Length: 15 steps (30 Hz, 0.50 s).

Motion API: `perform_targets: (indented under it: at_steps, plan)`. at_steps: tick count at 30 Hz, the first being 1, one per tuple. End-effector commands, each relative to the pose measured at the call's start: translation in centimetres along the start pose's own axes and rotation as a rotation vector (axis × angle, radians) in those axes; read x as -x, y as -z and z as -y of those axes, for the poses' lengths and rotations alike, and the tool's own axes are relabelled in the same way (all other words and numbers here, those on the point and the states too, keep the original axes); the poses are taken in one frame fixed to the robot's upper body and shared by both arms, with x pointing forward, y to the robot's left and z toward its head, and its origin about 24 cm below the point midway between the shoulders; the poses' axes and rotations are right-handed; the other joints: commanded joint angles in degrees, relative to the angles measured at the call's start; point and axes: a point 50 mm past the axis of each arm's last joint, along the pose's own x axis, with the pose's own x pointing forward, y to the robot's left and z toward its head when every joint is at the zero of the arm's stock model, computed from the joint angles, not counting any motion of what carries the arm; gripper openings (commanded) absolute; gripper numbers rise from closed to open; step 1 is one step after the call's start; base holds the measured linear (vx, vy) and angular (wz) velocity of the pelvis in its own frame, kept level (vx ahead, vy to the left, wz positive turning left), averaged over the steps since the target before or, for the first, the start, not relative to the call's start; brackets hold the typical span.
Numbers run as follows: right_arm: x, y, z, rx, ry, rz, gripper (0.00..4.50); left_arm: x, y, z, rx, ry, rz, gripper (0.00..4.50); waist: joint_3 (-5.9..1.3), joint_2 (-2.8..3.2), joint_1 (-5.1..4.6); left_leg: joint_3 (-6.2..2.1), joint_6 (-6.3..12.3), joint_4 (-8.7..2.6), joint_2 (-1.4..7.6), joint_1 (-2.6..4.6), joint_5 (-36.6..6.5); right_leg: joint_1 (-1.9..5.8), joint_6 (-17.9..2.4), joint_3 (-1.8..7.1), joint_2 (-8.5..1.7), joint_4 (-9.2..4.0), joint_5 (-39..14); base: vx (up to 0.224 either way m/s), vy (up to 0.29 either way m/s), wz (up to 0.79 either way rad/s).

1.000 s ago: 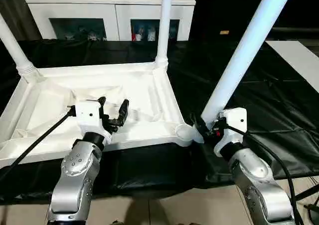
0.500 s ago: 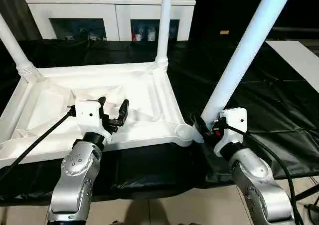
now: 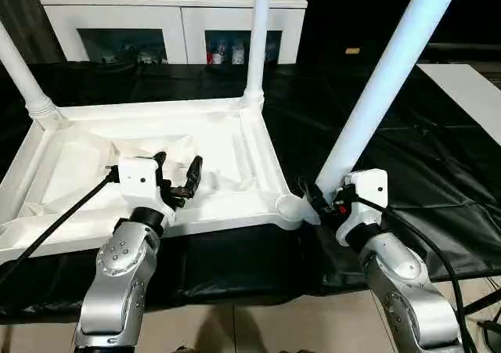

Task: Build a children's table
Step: Insert table leg to table base

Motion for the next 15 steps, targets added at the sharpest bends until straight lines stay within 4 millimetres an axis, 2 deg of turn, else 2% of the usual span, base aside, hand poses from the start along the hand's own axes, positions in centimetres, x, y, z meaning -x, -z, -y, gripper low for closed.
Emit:
perform_targets:
  at_steps: [1,15]
  plan:
    - [-0.01,0.51,0.20,0.004,0.007,-0.033,1.86,0.16,-0.10,0.07,-0.013,0.005,0.005,3.81,-2.86,0.28,0.08,-0.86,-0.16,-4.59,1.81,0.24,-21.56,1.82,-3.86,2.91,-2.72,-5.27,-22.39,0.000,0.000,0.00]
    - [-0.01,0.51,0.20,0.004,0.007,-0.033,1.86,0.16,-0.10,0.07,-0.013,0.005,0.005,3.81,-2.86,0.27,0.09,-0.87,-0.16,-4.59,1.81,0.28,-21.71,1.81,-3.74,2.91,-2.73,-5.31,-22.67,0.000,0.000,0.00]
